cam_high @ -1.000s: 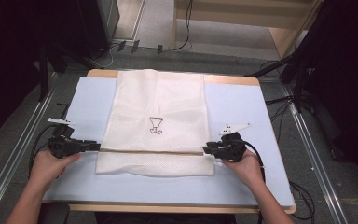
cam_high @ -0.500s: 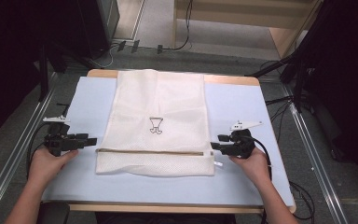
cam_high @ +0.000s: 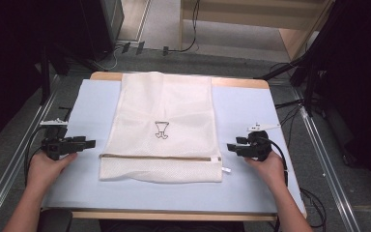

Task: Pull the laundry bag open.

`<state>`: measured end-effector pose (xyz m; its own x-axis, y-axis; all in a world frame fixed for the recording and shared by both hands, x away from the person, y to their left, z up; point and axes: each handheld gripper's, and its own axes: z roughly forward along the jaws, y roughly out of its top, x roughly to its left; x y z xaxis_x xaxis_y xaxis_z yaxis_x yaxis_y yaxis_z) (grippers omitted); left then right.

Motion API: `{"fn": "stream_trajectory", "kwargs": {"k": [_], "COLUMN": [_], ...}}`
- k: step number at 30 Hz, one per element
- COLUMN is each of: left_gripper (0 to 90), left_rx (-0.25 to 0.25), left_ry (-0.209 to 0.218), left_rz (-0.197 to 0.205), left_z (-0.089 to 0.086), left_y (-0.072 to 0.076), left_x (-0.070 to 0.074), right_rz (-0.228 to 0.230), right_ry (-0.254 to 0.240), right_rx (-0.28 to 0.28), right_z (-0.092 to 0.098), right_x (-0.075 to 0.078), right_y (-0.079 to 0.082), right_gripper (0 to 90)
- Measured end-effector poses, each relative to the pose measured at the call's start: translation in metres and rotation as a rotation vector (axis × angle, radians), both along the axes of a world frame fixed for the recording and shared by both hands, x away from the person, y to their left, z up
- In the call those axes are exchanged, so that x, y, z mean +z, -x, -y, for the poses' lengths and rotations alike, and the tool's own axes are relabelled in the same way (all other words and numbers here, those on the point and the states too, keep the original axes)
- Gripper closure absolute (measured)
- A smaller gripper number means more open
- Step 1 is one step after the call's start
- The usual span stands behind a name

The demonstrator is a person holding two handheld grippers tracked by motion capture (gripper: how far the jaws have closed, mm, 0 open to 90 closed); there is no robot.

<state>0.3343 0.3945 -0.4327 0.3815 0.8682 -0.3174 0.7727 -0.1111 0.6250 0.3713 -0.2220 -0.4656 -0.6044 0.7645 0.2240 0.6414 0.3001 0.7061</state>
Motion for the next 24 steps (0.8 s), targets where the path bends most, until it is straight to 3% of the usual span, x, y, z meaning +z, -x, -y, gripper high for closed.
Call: {"fn": "stream_trajectory", "kwargs": {"k": [7, 24], "left_gripper": [39.3, 38.9], "left_rx": [-0.003, -0.007], "left_ry": [-0.03, -0.045], "left_rz": [-0.01, -0.028], "left_z": [0.0028, 0.0053], "left_y": [-0.0013, -0.0041], "left_x": [-0.0013, -0.0037], "right_rz": [-0.002, -0.003], "right_ry": [0.012, 0.027], "right_rx": [0.003, -0.003], "right_z": [0.0, -0.0002], "right_x": [-0.0012, -0.0028], "right_y": [0.0002, 0.0015], "right_gripper": [44.2, 42.2]}}
